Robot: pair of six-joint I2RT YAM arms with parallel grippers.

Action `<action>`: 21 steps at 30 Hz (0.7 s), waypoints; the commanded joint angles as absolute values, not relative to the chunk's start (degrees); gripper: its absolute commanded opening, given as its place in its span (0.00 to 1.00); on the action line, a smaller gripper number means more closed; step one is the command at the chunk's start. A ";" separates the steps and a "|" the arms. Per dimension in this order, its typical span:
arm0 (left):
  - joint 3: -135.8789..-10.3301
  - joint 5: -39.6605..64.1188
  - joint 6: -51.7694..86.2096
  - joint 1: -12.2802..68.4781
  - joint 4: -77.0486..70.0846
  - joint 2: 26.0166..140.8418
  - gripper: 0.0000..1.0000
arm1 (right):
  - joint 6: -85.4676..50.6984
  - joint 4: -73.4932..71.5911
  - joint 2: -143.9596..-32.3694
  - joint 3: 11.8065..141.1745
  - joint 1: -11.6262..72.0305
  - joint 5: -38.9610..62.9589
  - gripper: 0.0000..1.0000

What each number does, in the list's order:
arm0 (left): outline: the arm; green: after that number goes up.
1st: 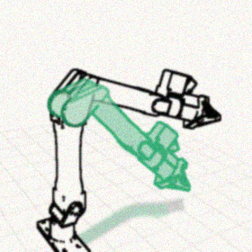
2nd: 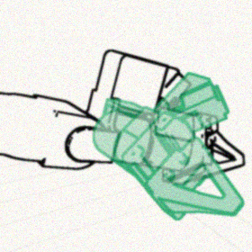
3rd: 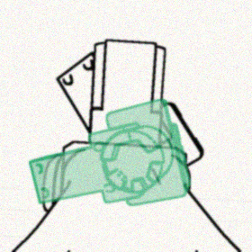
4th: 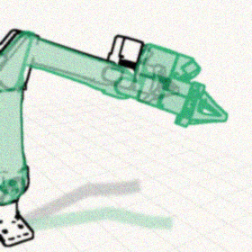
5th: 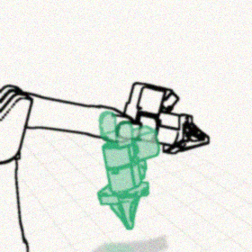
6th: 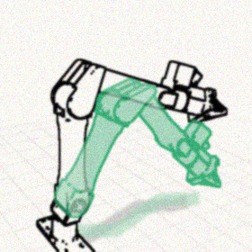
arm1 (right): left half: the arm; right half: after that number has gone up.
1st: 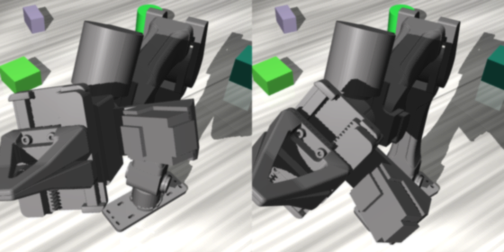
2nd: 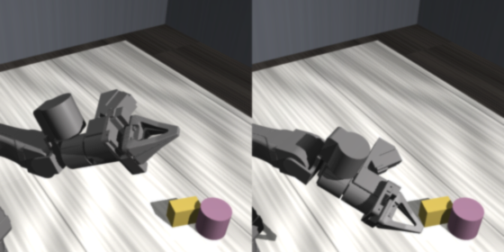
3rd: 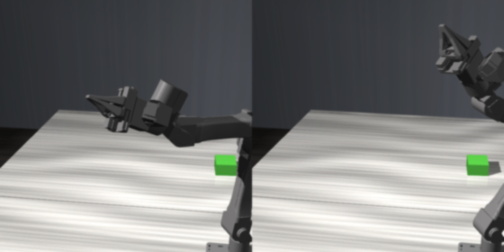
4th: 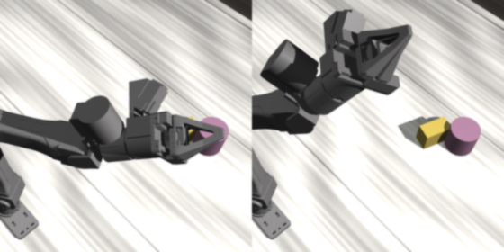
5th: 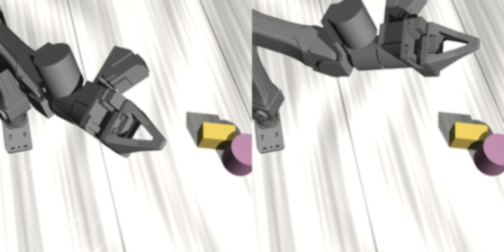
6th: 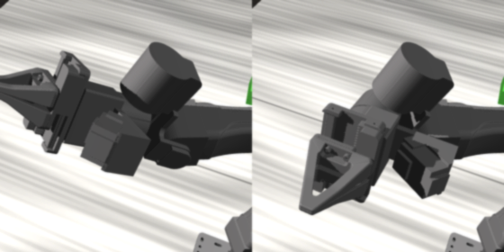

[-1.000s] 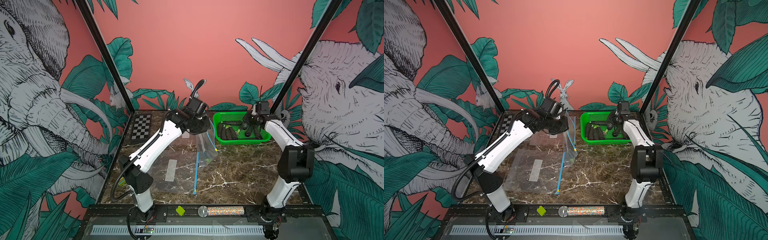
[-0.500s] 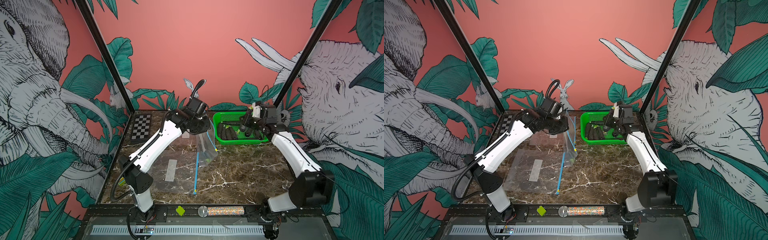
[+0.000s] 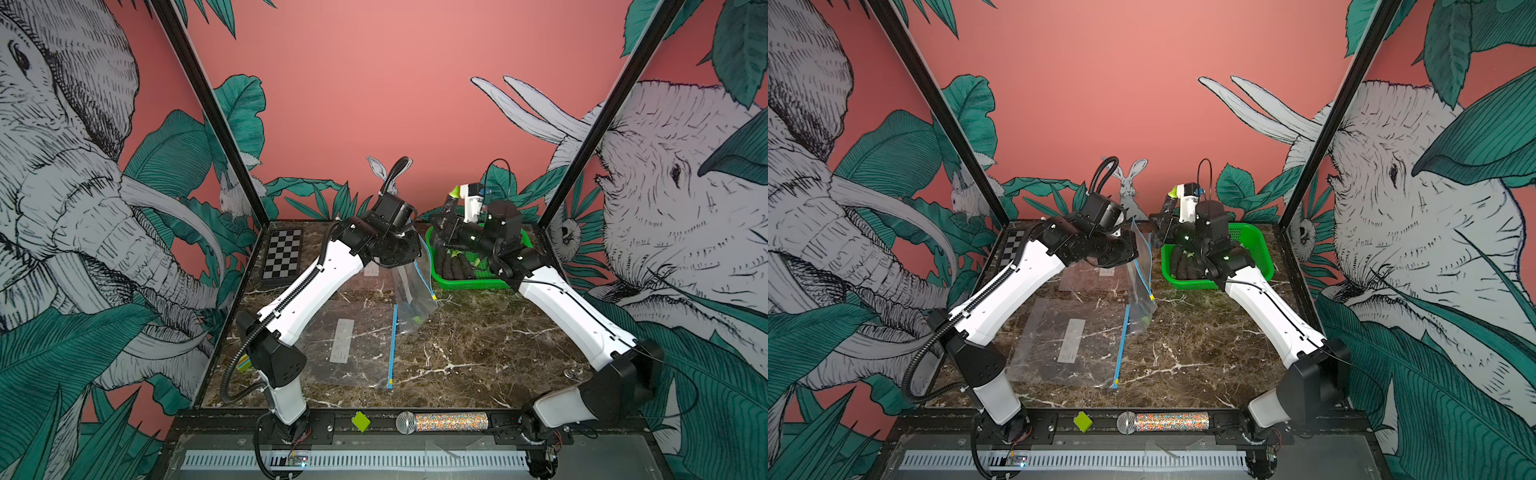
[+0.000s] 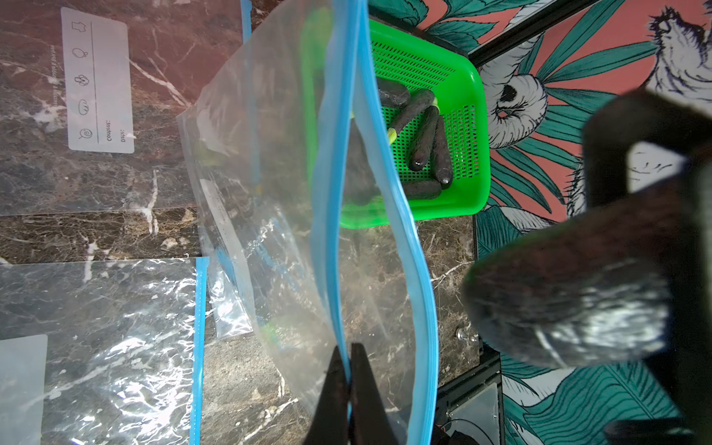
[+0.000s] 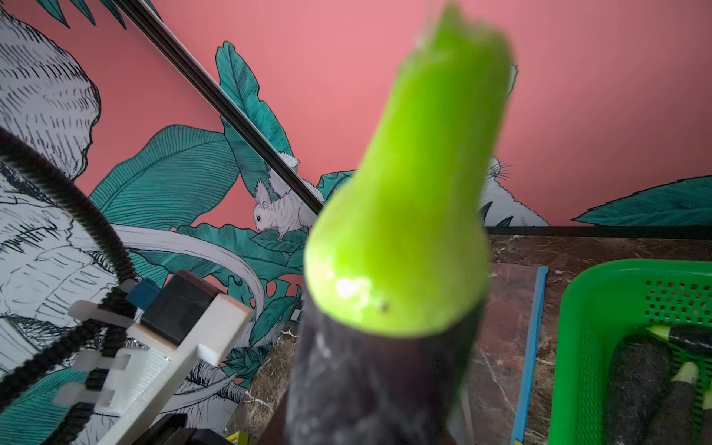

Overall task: Place the eggplant in a zip-top bag and seal the zipper
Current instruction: Place the eggplant in the zipper food storage bag.

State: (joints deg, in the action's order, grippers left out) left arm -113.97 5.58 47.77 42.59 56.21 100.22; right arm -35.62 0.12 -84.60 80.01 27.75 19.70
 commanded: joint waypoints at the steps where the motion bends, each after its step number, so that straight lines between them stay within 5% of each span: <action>1: -115.58 5.28 47.87 42.25 56.22 99.70 0.00 | -34.76 -3.53 -84.38 81.41 30.21 16.61 0.27; 21: -113.82 5.40 48.68 42.29 56.20 98.33 0.00 | -30.24 -0.55 -80.15 79.04 36.59 10.92 0.27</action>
